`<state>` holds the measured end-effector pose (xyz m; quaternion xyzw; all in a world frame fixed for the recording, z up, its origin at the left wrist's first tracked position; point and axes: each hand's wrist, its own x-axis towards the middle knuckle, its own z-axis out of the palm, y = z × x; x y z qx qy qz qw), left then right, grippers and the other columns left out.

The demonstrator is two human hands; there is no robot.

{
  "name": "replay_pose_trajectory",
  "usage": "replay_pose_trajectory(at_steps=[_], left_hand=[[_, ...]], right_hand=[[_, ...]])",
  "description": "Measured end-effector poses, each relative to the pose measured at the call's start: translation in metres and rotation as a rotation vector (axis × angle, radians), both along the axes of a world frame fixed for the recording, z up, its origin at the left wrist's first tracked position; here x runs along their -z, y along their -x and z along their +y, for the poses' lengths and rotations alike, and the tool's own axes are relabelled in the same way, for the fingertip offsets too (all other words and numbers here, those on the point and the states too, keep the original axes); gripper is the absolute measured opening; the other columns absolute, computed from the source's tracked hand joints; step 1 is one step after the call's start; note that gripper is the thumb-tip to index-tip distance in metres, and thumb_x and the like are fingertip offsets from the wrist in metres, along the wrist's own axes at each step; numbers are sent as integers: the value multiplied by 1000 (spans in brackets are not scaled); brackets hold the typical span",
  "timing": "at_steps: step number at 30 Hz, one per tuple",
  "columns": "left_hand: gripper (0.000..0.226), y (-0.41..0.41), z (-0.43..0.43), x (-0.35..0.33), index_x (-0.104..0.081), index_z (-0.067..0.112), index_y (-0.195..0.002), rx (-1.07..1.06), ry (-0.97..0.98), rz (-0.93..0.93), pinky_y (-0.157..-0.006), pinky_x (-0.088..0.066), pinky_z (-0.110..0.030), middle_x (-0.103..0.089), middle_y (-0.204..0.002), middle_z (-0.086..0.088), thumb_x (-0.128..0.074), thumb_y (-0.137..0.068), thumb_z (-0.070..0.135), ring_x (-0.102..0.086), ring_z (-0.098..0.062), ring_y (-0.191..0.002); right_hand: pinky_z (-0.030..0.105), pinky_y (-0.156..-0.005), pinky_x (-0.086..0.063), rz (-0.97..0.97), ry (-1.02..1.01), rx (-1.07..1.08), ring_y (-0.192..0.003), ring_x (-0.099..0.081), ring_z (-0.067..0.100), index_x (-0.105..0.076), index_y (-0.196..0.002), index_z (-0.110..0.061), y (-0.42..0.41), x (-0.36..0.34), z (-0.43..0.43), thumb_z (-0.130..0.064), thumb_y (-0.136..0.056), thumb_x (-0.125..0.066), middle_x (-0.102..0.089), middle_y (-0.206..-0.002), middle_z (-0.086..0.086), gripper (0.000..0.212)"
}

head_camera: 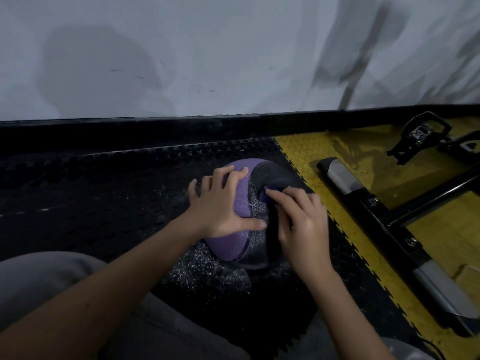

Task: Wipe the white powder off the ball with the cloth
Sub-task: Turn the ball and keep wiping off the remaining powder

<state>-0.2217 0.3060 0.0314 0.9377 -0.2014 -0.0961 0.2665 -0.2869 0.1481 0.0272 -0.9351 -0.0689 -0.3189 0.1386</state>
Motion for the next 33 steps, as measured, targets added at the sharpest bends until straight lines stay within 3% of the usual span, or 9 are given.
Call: replay_pose_trajectory(at_steps=[3, 7, 13, 19, 22, 25, 27, 30, 33], left_hand=[[108, -2, 1, 0, -3, 37, -145, 1, 12, -10, -111, -2, -54, -3, -145, 10, -62, -62, 73, -12, -24, -135], [107, 0, -7, 0, -4, 37, -145, 2, 21, -30, -111, 0, -55, -5, -144, 8, -60, -62, 75, -11, -24, -136], [105, 1, -7, 0, -5, 38, -144, -3, 13, -49, -111, 0, -52, -5, -143, 9, -62, -63, 72, -11, -22, -135], [106, 2, -9, 0, -5, 39, -144, 16, 33, -55, -111, 1, -53, -5, -141, 11, -60, -61, 76, -11, -21, -134], [106, 3, -13, 1, -6, 40, -144, -4, 28, -75, -111, -1, -52, -7, -141, 10, -61, -61, 75, -11, -20, -133], [101, 1, -13, 1, -7, 42, -143, 10, 9, -73, -111, -2, -53, -7, -143, 8, -63, -64, 70, -12, -21, -133], [103, 0, -13, -1, -6, 43, -143, 26, 24, -50, -110, -1, -55, -6, -143, 12, -62, -62, 74, -10, -20, -134], [105, -1, -19, -2, -6, 42, -144, 39, 32, -63, -110, 1, -56, -7, -142, 13, -60, -61, 77, -9, -18, -134], [105, 0, -22, -1, -6, 42, -144, 27, 21, -78, -111, 0, -55, -7, -141, 13, -59, -60, 78, -9, -16, -131]], right_hand=[[30, -76, -22, 96, -23, 100, -93, -50, 20, -70, -107, -27, -23, -12, -20, -7, -85, -59, -64, -104, -3, 31], [45, -80, -44, 161, -247, 93, -93, -58, 32, -73, -101, -21, -49, -15, -36, 0, -88, -56, -67, -100, 3, 30], [35, -69, -36, 76, 12, -91, -85, -46, 24, -73, -99, -22, -22, -18, 6, -21, -85, -46, -64, -95, 1, 30], [53, -76, -46, 149, -208, 69, -86, -54, 34, -73, -98, -20, -55, -21, -34, -2, -86, -53, -62, -94, 5, 30], [43, -72, -44, 98, -22, 45, -83, -50, 30, -73, -97, -21, -38, -22, -8, -10, -85, -52, -63, -92, 4, 26], [32, -69, -29, 90, 151, -106, -85, -45, 23, -72, -98, -24, -21, -24, 5, -21, -81, -48, -63, -93, -1, 29], [35, -71, -36, 122, 86, -18, -86, -49, 27, -71, -99, -25, -36, -24, -14, -12, -83, -54, -63, -94, -1, 27], [51, -79, -44, 215, -131, 104, -91, -53, 35, -72, -99, -22, -58, -24, -45, -1, -86, -56, -63, -97, 3, 29], [41, -75, -40, 177, -78, 87, -88, -51, 32, -72, -100, -19, -42, -23, -28, -1, -85, -57, -63, -97, 3, 28]])
